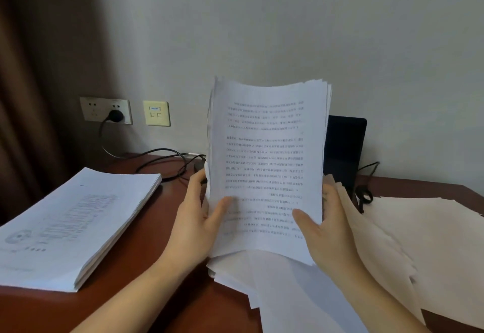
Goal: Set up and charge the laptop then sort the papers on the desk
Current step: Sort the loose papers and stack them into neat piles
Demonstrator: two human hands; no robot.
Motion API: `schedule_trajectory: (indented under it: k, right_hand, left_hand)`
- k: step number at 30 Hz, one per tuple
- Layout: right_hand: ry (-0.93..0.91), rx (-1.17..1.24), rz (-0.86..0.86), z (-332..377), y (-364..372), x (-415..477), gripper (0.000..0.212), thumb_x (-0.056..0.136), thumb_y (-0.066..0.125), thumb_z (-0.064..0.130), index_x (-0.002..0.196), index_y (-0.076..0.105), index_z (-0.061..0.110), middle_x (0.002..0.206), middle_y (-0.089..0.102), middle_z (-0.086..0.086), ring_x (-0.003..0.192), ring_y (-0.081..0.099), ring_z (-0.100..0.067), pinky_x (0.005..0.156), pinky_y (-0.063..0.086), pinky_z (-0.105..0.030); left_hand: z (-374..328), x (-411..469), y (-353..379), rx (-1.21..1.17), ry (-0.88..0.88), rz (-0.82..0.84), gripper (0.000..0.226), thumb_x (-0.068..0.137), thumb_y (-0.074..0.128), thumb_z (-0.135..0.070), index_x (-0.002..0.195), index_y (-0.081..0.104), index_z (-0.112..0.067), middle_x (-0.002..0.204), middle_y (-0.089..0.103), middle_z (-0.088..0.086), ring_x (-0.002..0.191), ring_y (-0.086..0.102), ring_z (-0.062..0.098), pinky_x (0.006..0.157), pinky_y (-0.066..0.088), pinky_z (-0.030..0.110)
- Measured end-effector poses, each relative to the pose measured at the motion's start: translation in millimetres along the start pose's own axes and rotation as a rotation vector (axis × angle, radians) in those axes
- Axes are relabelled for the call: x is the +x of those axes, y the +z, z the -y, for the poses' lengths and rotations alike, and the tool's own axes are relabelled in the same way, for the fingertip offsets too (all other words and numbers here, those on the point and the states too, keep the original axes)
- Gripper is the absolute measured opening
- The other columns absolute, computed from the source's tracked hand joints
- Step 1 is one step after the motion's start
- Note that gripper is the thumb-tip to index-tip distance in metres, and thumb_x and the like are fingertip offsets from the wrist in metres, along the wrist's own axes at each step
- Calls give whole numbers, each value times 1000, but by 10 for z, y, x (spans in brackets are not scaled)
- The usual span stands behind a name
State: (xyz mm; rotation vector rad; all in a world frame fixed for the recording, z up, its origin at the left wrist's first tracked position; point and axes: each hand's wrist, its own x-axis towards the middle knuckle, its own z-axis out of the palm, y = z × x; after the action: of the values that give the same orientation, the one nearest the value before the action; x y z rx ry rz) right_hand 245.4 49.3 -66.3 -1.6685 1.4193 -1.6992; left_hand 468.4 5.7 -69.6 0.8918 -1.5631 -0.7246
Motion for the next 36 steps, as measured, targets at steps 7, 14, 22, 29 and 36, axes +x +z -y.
schedule_trajectory:
  k: [7,14,22,29,36]
  right_hand:
    - [-11,19,-61,54,-32,1,57,82,61,-12,120,51,29,110,63,15,105,62,-1,80,51,-17]
    - [-123,142,-140,142,-12,-42,57,89,64,10,129,39,40,127,58,20,120,56,-3,93,49,-19]
    - [-97,97,-115,175,-38,-27,56,92,59,-2,119,40,43,115,58,31,110,57,6,82,46,-7]
    - [-124,76,-114,222,31,-66,55,92,56,-7,117,39,38,105,57,41,104,57,12,80,44,-4]
    - [-122,98,-87,223,67,-65,54,93,55,-5,124,36,36,114,55,38,112,56,9,86,46,-8]
  left_hand:
    - [-16,5,3,-67,13,-2,47,100,60,-11,135,41,-35,129,61,-27,126,56,-1,109,46,35]
    - [-84,9,-19,-124,69,-37,64,93,68,-31,148,35,-31,145,52,-15,138,48,8,115,40,46]
    - [-179,12,-45,-50,151,44,61,97,63,-16,141,31,-45,140,49,-34,137,45,-4,116,40,40]
    - [-158,37,-29,-5,240,-1,61,100,60,-14,151,30,-29,147,47,-18,141,43,7,116,39,40]
    - [-118,77,-13,-59,191,-54,49,103,58,-17,147,39,-24,139,55,-23,135,48,1,112,40,31]
